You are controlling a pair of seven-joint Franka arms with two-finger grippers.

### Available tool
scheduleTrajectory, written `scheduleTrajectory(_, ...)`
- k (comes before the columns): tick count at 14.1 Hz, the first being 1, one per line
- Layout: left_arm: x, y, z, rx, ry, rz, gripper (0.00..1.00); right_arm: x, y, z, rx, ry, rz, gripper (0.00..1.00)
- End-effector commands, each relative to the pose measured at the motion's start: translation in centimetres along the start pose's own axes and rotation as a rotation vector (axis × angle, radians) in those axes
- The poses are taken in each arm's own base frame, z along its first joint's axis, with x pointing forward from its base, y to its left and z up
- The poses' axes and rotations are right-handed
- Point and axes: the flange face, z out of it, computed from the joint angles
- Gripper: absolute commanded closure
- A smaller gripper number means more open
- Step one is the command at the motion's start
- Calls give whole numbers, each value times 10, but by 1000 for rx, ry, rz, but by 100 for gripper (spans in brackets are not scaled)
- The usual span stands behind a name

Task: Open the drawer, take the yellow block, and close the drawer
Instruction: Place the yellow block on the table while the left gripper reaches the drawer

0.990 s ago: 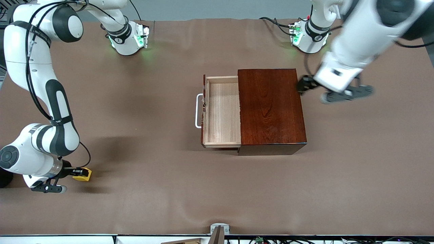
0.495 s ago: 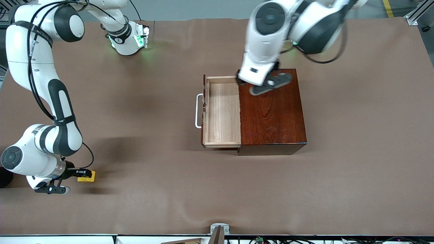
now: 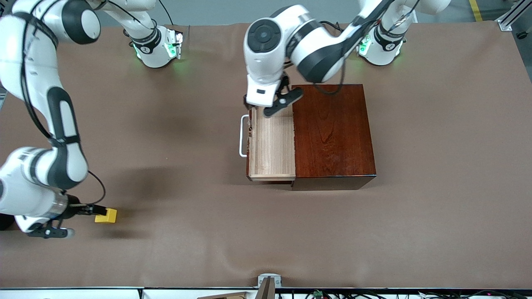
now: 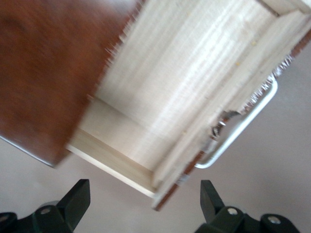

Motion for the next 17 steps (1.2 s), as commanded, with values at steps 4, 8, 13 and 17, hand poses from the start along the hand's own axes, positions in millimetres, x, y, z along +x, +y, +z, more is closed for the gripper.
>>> scheduleTrajectory(4,-29,41,34,-127,55,-292,0,-90,-33,-150,-1,-47,26,0)
scheduleTrajectory(8,-37,60,58,-209,105,-540,0,-138,-48,-201,-9,-93,18,0)
scheduleTrajectory(13,-19,77,78,-279,96,-794,0,-168,-51,-256,-22,-101,15,0)
scheduleTrajectory(17,-16,75,81,-230,50,-857,0,-194,-57,-280,-25,-105,9,0)
